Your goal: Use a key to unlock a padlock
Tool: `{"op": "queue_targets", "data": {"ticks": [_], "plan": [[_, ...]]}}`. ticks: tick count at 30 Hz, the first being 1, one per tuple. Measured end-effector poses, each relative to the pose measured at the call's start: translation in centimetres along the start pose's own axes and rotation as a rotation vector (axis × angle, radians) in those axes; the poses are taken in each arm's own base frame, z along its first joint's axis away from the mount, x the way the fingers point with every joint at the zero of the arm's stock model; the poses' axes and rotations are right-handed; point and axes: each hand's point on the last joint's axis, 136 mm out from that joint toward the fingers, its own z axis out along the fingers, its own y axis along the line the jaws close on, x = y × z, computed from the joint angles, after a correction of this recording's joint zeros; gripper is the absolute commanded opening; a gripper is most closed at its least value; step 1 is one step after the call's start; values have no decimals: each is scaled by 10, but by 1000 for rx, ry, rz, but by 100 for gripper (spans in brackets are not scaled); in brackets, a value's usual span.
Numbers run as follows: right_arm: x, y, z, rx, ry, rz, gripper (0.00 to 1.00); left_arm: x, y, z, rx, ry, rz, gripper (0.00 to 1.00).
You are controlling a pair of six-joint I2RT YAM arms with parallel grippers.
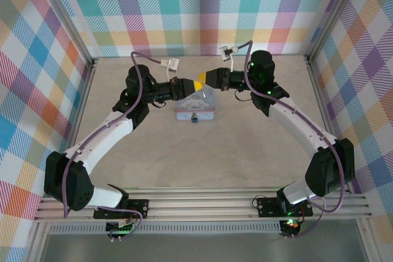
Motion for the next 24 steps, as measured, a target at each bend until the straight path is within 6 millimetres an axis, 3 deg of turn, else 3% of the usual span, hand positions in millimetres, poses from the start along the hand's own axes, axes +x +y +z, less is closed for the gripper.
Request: {"op": "queue_targets", "data": {"ticks": [4, 13, 16, 20, 24], "plan": [[4, -19, -3, 110, -9, 65, 47, 8, 6, -9, -63, 14, 34, 0], [28, -69, -20, 396, 6, 204, 45, 23, 5, -38, -221, 29, 170, 0], [46, -85, -19, 491, 41, 232, 43, 32, 22, -50, -335, 48, 174, 0], [90, -101, 7, 573, 148, 241, 39, 52, 54, -68, -499, 95, 130, 0], [137, -117, 31, 637, 239, 233, 34, 88, 96, -90, -652, 153, 33, 0]]}}
